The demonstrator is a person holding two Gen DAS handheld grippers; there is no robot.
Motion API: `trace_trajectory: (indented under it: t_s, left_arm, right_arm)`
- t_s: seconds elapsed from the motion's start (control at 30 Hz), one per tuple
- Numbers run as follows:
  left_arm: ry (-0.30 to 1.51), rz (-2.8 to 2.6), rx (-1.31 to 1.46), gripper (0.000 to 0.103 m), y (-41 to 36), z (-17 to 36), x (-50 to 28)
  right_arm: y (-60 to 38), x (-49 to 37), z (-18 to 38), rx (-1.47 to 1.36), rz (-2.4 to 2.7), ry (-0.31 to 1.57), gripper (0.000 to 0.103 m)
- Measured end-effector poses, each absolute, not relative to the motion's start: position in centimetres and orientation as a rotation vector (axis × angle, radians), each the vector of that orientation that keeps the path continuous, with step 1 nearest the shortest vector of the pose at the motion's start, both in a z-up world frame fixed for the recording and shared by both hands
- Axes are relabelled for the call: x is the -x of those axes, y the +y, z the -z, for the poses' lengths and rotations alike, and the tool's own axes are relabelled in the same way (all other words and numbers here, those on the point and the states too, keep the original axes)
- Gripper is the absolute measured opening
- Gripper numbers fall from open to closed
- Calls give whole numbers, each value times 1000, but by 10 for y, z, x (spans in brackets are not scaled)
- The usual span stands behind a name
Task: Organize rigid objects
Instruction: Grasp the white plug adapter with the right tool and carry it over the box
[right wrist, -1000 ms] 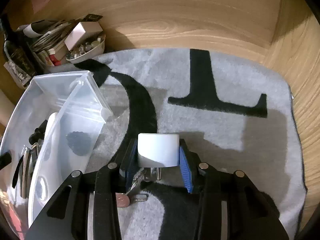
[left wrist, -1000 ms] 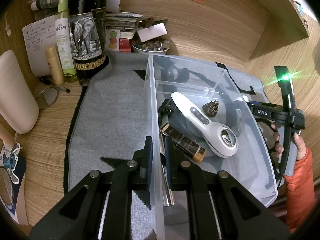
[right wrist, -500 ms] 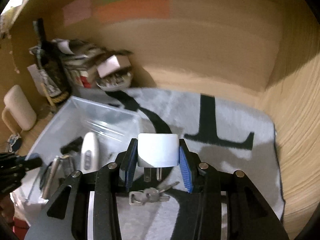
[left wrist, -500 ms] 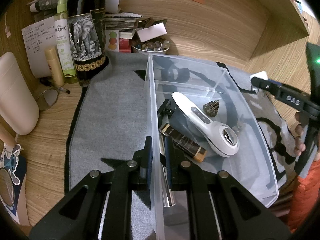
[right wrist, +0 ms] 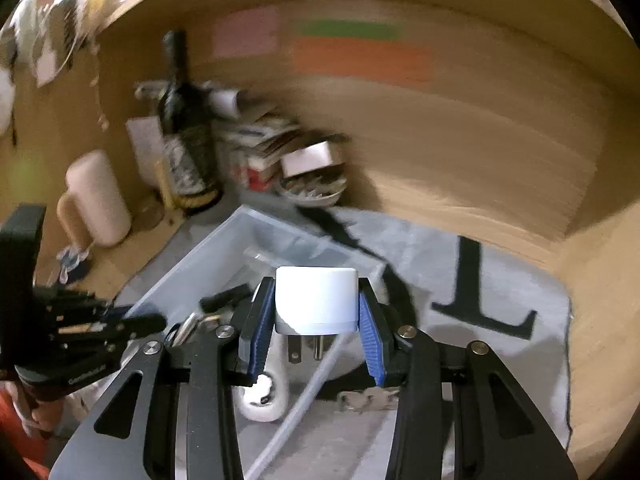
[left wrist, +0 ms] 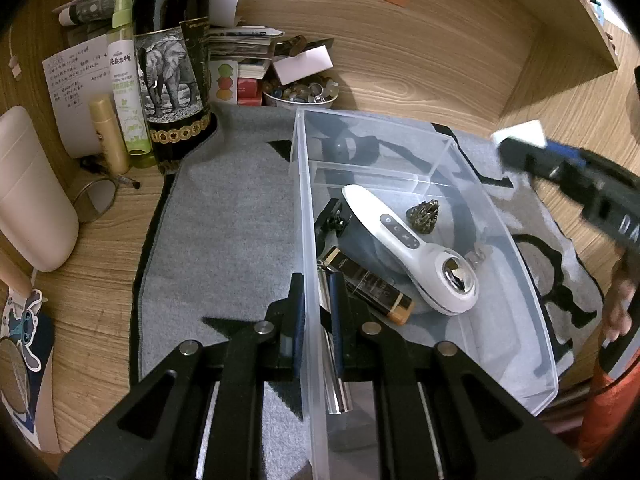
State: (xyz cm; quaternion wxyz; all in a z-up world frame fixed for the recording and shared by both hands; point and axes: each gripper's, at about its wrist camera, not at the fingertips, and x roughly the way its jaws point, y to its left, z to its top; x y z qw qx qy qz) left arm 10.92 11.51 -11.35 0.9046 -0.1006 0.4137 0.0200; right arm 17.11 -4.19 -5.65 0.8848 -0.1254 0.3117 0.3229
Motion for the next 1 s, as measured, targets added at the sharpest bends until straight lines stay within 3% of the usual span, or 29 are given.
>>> trace_trajectory:
  t_s: [0.47, 0.77, 1.0]
  left_arm:
    - [853, -39, 214, 10, 115, 113, -110]
    - [853, -38, 219, 10, 114, 113, -109]
    - [853, -39, 219, 10, 114, 113, -110]
  right_arm:
    - [4, -178, 106, 343, -791, 853, 36]
    - [5, -185, 102, 356, -789, 853, 36]
    - [-11, -183, 86, 330, -761, 802, 45]
